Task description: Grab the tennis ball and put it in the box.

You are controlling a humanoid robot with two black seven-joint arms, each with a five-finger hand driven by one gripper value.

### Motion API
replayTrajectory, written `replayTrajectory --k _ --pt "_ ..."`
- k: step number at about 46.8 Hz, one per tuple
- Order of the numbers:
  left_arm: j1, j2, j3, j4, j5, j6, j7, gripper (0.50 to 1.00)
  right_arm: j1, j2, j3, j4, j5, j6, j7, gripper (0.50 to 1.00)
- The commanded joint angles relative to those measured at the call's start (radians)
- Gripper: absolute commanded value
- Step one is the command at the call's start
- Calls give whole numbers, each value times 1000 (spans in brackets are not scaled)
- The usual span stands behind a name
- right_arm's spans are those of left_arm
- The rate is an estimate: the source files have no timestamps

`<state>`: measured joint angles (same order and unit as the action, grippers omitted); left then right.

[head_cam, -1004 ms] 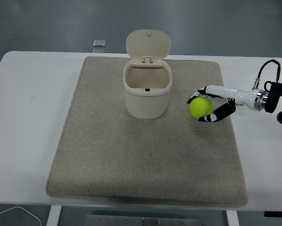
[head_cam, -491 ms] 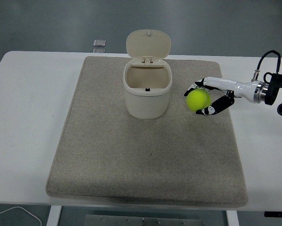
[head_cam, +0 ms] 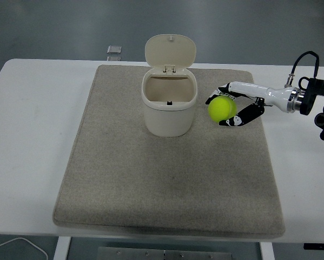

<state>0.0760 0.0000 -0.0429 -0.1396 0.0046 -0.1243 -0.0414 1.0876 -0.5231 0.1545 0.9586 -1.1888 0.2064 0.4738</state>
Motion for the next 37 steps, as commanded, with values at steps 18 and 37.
replayTrajectory --k 18,37 --pt "-1 0 0 0 0 0 0 996 25 -2 -6 0 9 1 32 500" --pt "1 0 0 0 0 0 0 996 64 -32 0 0 24 59 34 500"
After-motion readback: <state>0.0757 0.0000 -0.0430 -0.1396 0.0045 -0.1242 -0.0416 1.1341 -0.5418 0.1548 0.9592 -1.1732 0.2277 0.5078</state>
